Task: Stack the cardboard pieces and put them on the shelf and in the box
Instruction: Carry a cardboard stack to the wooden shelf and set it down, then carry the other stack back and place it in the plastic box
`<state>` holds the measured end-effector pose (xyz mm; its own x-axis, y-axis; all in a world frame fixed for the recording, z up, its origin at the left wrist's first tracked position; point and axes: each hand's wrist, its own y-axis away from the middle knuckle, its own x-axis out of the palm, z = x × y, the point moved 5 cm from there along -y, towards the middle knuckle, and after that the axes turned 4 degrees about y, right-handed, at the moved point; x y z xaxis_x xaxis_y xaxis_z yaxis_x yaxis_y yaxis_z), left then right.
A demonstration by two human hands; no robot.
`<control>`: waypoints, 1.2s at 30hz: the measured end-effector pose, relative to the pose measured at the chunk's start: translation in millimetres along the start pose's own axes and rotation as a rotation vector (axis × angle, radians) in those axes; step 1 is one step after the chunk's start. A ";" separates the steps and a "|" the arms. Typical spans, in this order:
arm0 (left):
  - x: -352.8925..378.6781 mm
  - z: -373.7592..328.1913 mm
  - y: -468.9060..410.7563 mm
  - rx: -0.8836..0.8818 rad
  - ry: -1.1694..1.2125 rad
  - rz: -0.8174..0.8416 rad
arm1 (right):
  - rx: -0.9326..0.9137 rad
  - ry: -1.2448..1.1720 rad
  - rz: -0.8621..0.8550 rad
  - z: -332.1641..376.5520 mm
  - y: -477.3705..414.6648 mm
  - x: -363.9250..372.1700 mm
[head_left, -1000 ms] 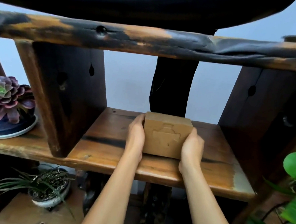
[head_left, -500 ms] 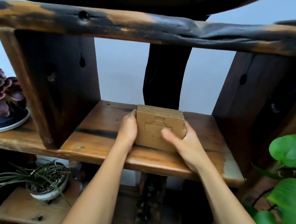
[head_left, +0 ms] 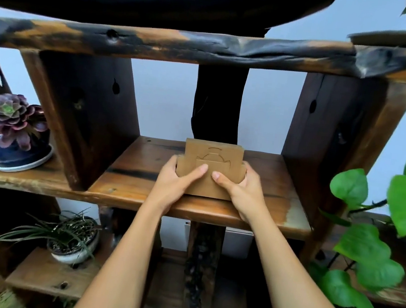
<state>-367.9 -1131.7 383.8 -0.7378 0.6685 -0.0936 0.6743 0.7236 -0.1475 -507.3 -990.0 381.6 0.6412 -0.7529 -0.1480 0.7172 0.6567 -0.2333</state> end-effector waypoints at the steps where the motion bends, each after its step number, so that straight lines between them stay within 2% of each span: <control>1: 0.0 0.8 5.0 0.033 -0.031 -0.010 | 0.013 0.007 0.002 1.6 4.4 0.8; 3: -1.3 -2.5 17.5 0.062 -0.036 -0.038 | 0.032 0.024 -0.002 6.5 17.0 2.2; 10: -0.5 3.7 82.7 0.029 0.218 -0.072 | 0.107 -0.076 -0.132 9.0 92.9 3.7; 23: -20.5 31.2 209.2 -0.088 0.427 -0.081 | 0.158 0.023 -0.207 13.6 227.6 26.4; 28: -34.2 29.7 236.5 -0.064 0.374 0.001 | 0.139 0.048 -0.222 23.8 267.9 34.7; 36: -45.0 37.0 271.2 -0.072 0.335 0.113 | 0.134 0.072 -0.375 24.1 331.5 46.1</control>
<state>-153.0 -971.9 311.6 -0.6157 0.7554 0.2243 0.7601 0.6444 -0.0835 -233.3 -806.0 320.6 0.3111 -0.9394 -0.1441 0.9301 0.3321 -0.1568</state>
